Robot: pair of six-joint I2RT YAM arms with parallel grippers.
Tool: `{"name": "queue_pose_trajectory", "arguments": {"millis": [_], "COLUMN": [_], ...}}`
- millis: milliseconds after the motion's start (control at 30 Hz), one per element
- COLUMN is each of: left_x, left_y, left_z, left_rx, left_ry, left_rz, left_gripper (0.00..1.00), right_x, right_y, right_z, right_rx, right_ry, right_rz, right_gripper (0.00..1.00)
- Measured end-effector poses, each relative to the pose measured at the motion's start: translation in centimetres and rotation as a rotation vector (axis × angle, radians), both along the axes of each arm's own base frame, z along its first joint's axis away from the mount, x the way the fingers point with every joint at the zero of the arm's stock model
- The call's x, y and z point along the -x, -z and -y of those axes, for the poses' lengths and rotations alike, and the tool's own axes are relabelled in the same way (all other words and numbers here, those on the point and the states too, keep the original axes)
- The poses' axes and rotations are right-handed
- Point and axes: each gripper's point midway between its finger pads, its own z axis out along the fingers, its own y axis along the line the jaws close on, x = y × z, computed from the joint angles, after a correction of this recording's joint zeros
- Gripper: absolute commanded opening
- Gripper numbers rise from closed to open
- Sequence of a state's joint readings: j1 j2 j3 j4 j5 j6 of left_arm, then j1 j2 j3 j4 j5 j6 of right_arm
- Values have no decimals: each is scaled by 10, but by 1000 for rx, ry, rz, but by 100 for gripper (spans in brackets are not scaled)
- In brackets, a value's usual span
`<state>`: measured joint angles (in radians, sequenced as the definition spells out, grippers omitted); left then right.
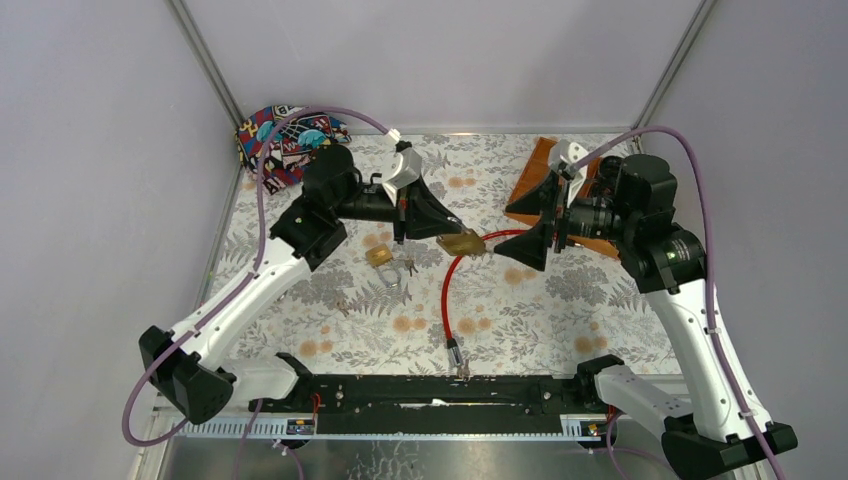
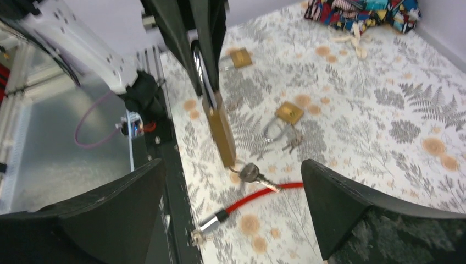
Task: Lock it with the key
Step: Lock the lock.
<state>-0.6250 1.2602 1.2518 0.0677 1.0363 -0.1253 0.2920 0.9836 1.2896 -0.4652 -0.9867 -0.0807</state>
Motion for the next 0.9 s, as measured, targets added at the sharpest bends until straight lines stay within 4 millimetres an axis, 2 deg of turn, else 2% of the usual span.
{"name": "queue_pose_trajectory", "arguments": {"millis": [100, 267, 400, 500, 567, 667, 767, 833, 900], "left_x": [4, 18, 21, 21, 21, 21, 21, 21, 21], "left_y": [8, 6, 2, 0, 0, 0, 0, 0, 0], "left_z": [-9, -18, -20, -20, -20, -20, -20, -20, -20], "left_rx": [-36, -51, -41, -37, -37, -38, -39, -39, -39], "left_ry": [2, 31, 35, 33, 33, 33, 32, 32, 33], "left_rz": [19, 44, 52, 43, 39, 33, 32, 32, 31], "left_gripper": [0, 0, 0, 0, 0, 0, 0, 0, 0], "right_x": [8, 9, -4, 0, 8, 15, 17, 14, 10], "right_y": [19, 57, 101, 130, 131, 112, 101, 99, 93], "right_z": [6, 7, -7, -24, -35, -49, -52, -51, -50], "right_rx": [70, 108, 27, -25, -50, -101, -113, -96, -91], "right_ry": [-23, -44, -41, -60, -92, -139, -156, -141, -127], "right_rz": [19, 12, -71, -113, -106, -33, 15, 37, 57], "right_gripper": [93, 87, 88, 88, 88, 90, 92, 89, 79]}}
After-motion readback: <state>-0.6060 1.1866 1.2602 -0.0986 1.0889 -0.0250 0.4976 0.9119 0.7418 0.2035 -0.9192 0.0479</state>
